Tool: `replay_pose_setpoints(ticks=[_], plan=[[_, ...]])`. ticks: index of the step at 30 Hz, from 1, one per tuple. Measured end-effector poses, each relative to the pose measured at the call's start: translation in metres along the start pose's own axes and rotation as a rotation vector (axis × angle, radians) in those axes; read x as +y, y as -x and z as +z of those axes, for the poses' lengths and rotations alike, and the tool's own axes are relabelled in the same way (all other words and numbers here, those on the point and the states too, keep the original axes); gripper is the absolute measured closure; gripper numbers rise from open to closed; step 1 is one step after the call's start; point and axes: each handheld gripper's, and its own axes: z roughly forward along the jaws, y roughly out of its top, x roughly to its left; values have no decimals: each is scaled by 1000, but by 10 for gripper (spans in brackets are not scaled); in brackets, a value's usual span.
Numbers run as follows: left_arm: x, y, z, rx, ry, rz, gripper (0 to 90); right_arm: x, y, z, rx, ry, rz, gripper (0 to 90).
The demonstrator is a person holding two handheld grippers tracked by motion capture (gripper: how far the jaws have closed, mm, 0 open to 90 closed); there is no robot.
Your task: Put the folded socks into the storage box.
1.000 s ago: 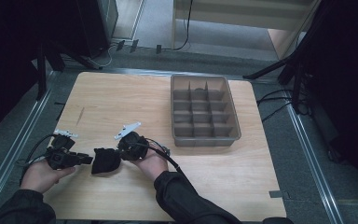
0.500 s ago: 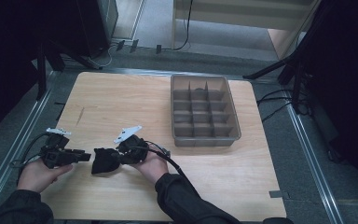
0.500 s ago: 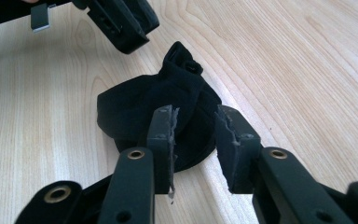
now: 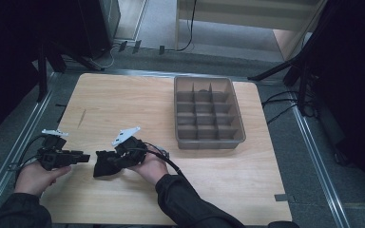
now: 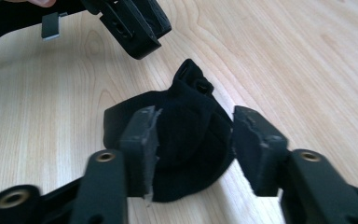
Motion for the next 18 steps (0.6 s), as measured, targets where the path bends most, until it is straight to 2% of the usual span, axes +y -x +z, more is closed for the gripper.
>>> replay_pose_setpoints(ticks=[2, 5, 8, 14, 18], plan=[[0, -1, 0, 1, -5, -1, 542, 2, 0, 5, 3, -7, 18, 437], [0, -2, -1, 10, 2, -4, 542, 3, -1, 14, -7, -19, 12, 349], [-1, -5, -3, 12, 12, -11, 542, 4, 0, 22, -6, -29, 12, 302], [-1, -6, -3, 6, 4, -10, 542, -2, 4, 35, 10, -66, 50, 288], [-1, -6, -2, 6, -1, -11, 542, -5, 0, 39, 6, -84, 34, 297]])
